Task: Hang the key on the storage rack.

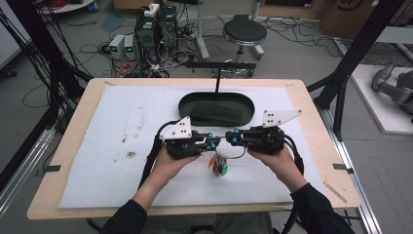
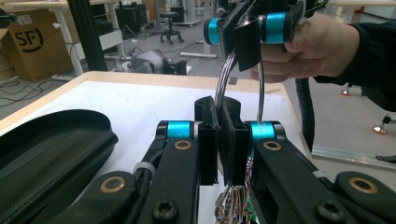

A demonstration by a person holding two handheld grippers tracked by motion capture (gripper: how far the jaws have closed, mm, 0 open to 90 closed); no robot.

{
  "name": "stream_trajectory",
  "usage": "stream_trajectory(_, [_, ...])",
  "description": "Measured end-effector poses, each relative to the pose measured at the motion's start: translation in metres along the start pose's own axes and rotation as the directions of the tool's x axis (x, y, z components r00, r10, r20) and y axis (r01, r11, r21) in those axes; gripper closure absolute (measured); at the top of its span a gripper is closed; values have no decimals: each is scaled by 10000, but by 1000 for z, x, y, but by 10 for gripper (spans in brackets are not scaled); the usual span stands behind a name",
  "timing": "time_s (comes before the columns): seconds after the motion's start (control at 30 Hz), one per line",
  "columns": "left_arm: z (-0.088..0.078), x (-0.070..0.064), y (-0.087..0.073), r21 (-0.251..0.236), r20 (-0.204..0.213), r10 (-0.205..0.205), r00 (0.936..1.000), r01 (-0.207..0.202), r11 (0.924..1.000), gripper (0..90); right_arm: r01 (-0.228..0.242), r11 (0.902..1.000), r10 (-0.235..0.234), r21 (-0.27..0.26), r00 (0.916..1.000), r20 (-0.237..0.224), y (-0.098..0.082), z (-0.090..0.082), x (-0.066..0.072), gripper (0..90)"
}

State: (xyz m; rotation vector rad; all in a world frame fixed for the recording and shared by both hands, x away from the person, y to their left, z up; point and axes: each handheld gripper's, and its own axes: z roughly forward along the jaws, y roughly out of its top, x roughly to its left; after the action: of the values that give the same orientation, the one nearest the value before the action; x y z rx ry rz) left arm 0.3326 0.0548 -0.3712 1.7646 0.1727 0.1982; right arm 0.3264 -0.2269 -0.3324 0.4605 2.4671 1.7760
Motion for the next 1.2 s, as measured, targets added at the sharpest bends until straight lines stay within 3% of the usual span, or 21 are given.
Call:
stream_trajectory(0.13, [-1, 1, 0, -73, -49, 146, 9999, -146, 9999, 860, 8, 10000, -8, 29, 10000, 59, -1, 0, -2, 851])
stream_trajectory(0.37, [-6, 2, 3, -272, -298, 446, 9986, -454, 9986, 864, -135, 9998, 142, -152, 9987, 492, -4, -6, -7, 688])
stream_trajectory(0.53, [-14, 5, 8, -468, -604, 456, 9971, -484, 9977, 865, -100, 9992, 140, -395, 9947, 1024, -7, -15, -8, 507])
stream_trajectory(0.63, [-19, 9, 12, -617, -853, 459, 9953, -512, 9968, 864, -59, 9982, 152, -600, 9877, 1554, -11, -20, -9, 467])
stream_trajectory(0.73, [-24, 12, 15, -707, -1079, 441, 9932, -519, 9961, 864, -128, 9969, 299, -773, 9742, 2238, -18, -26, -11, 439])
stream_trajectory(0.9, [-30, 18, 23, -814, -1419, 515, 9885, -635, 9947, 865, -250, 9957, 502, -892, 9547, 2932, -31, -36, -19, 427])
stream_trajectory(1.13, [-38, 26, 32, -982, -1865, 565, 9808, -758, 9923, 865, -627, 9920, 1012, -1092, 9129, 3955, -48, -44, -30, 400])
stream_trajectory(1.2, [-41, 29, 34, -1025, -1966, 542, 9790, -755, 9919, 866, -730, 9914, 1115, -1083, 9052, 4102, -51, -47, -33, 400])
